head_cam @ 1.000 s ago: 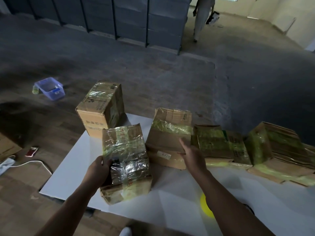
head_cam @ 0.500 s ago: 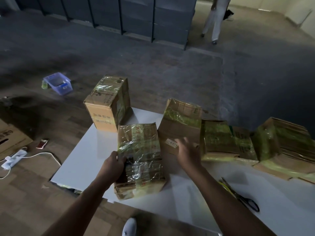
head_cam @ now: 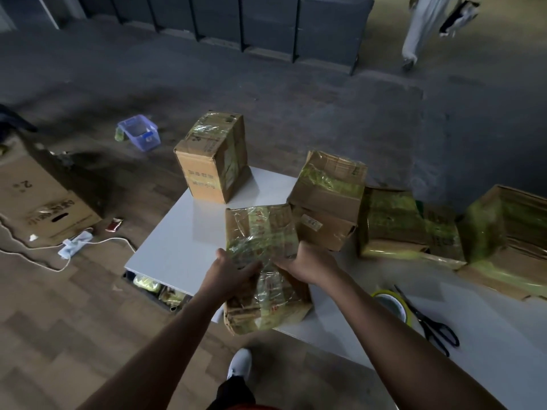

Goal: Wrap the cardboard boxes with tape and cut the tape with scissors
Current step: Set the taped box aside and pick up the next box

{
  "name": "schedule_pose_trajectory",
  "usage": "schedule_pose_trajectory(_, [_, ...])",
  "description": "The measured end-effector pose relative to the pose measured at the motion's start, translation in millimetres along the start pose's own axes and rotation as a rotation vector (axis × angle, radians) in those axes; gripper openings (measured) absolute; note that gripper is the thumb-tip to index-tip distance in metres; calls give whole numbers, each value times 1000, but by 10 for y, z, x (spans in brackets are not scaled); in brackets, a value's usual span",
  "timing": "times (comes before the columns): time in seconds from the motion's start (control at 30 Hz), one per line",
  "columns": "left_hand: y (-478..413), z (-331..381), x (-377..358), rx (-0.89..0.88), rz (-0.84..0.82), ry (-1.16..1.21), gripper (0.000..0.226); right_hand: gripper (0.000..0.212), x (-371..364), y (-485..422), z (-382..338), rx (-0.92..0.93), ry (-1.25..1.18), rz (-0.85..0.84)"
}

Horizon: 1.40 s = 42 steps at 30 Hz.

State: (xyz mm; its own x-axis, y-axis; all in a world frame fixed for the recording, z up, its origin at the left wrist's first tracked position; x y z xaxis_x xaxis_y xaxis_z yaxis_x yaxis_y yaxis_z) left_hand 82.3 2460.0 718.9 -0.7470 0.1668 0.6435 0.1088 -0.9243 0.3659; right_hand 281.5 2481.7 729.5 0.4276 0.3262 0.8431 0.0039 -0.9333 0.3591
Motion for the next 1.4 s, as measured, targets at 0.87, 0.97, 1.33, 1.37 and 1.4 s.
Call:
schedule_pose_trajectory(0.87, [313,694,-999,-93,-149,16,41,51,260,902,1265,-316,-258,240])
schedule_pose_trajectory(0.97, [269,707,-966,-57,-224,305,30,54,344,924,1196,-319,-298,360])
schedule_pose_trajectory(1.33, [8,365,-723,100,-535,594,31,54,410,692,861,-267,-404,377])
schedule_pose_trajectory(1.37, [-14,349,-687,102,-527,588,35,65,376,656,867,-310,-455,350])
schedule_pose_trajectory(1.4, [-39,341,-648,100,-495,577,39,74,332,630,875,-352,-524,320])
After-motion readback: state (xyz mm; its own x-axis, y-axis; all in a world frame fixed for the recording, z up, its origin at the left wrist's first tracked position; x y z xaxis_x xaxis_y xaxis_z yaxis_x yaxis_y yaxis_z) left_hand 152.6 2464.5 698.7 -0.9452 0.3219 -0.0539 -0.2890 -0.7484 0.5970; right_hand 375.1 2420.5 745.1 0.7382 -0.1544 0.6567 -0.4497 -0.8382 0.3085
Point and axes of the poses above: each hand's wrist, its own y-axis away from the middle knuckle, its own x-axis out of the back of the hand, z = x × y, the point moved 5 cm from there along -y, towards the middle knuckle, and after that the axes turned 2 degrees about -x, right-handed, at the moved point
